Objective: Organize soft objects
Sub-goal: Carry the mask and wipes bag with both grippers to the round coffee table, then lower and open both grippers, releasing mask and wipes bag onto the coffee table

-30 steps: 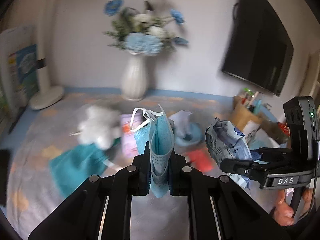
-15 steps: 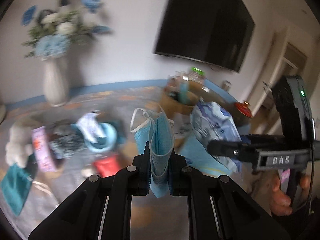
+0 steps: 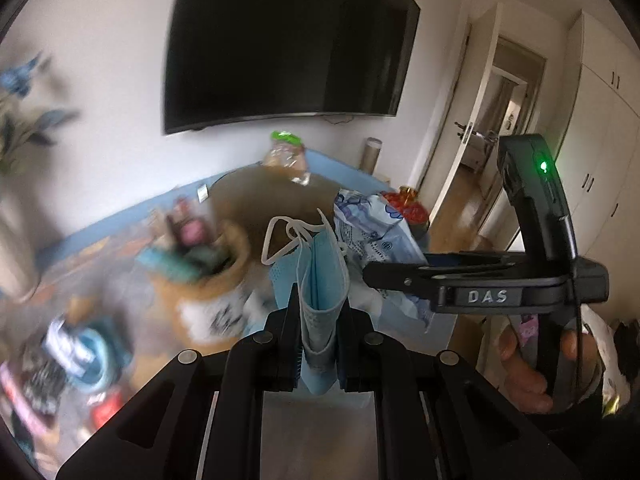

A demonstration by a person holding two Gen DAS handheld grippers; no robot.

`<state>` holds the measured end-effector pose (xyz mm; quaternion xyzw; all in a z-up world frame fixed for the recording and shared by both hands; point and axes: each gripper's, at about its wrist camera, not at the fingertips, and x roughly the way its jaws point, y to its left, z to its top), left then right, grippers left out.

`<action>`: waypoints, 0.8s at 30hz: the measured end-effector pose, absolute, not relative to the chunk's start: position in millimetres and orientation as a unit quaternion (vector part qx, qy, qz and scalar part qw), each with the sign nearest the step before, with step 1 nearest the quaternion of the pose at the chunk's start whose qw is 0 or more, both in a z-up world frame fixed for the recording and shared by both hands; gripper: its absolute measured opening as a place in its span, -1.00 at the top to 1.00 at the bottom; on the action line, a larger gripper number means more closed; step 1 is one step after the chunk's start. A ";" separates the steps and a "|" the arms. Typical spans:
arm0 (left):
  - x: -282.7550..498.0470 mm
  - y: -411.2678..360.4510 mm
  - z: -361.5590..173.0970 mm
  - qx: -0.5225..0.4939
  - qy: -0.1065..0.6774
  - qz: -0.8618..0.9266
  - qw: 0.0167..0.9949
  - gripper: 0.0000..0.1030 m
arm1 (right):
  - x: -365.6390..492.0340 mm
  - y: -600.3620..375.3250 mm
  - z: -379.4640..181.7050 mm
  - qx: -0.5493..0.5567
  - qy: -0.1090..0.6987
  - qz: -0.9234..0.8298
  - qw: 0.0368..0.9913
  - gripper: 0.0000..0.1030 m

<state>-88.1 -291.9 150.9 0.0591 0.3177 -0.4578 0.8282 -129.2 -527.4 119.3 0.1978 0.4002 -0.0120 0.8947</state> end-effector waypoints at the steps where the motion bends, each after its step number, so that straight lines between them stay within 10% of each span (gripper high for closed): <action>1: -86.8 -300.2 153.5 0.058 0.316 -0.461 0.827 0.81 | -128.1 -534.8 119.8 0.201 0.397 -0.022 0.895 -0.13; 17: -14.5 -406.5 140.0 0.049 0.342 -0.388 0.854 0.82 | -23.8 -595.4 113.1 0.170 0.410 -0.149 0.884 -0.14; 24: -1.4 -411.4 124.3 0.040 0.359 -0.361 0.860 0.40 | -18.9 -612.4 91.8 0.188 0.429 -0.167 0.867 -0.26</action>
